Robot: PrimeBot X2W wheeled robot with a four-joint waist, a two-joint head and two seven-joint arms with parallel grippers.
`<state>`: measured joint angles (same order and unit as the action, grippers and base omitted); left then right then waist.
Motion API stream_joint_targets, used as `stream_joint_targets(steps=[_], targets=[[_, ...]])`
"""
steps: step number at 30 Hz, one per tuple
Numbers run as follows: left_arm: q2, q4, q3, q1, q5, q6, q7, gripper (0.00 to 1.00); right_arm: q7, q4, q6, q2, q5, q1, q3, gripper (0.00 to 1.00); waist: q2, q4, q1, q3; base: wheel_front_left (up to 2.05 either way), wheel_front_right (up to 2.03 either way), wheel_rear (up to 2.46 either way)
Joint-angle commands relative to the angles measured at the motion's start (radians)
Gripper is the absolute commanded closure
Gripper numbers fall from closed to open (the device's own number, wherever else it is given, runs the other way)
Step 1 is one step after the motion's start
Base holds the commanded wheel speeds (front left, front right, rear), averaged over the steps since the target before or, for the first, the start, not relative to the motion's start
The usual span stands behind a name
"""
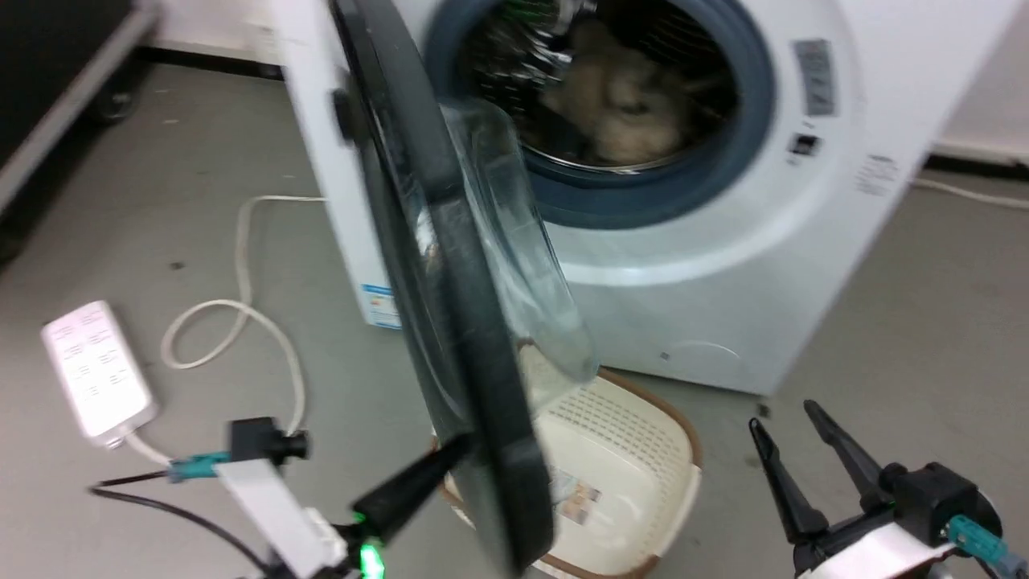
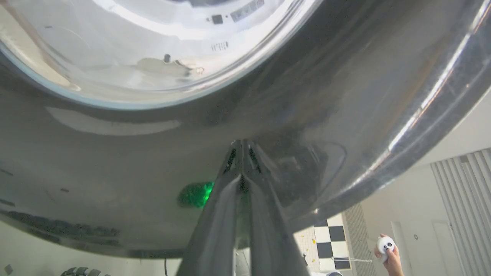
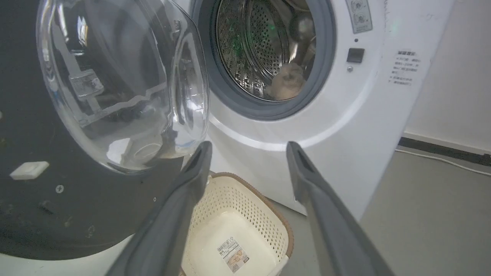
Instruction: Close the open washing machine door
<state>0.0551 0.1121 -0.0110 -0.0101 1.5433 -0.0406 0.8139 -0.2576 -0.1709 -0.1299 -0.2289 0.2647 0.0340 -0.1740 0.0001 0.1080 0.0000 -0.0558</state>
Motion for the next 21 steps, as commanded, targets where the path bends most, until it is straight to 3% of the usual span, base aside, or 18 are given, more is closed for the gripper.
stream_joint_targets(steps=[1, 8, 14, 21], targets=[[-0.005, -0.001, 0.027, 0.003, 0.008, -0.012, -0.016, 1.0, -0.004, -0.001, -0.001, -0.007, 0.0, 0.017, 0.002, 0.0, -0.0001, -0.076, 0.0, -0.04, 0.0, 0.0, 0.0], [-0.005, -0.073, 0.182, -0.103, 0.037, -0.049, -0.166, 1.0, -0.004, 0.002, -0.001, -0.019, 0.02, 0.058, 0.014, 0.0, -0.0001, -0.261, 0.0, -0.127, 0.0, 0.0, 0.0], [-0.005, -0.196, 0.252, -0.259, 0.04, -0.067, -0.351, 1.0, -0.004, -0.01, -0.001, 0.001, 0.039, 0.082, 0.013, 0.0, -0.0001, -0.415, 0.0, -0.182, 0.0, 0.0, 0.0], [-0.005, -0.407, 0.272, -0.472, 0.054, -0.079, -0.629, 1.0, -0.004, -0.027, -0.001, 0.028, 0.051, 0.095, 0.007, 0.0, -0.0001, -0.513, 0.0, -0.209, 0.0, 0.0, 0.0]])
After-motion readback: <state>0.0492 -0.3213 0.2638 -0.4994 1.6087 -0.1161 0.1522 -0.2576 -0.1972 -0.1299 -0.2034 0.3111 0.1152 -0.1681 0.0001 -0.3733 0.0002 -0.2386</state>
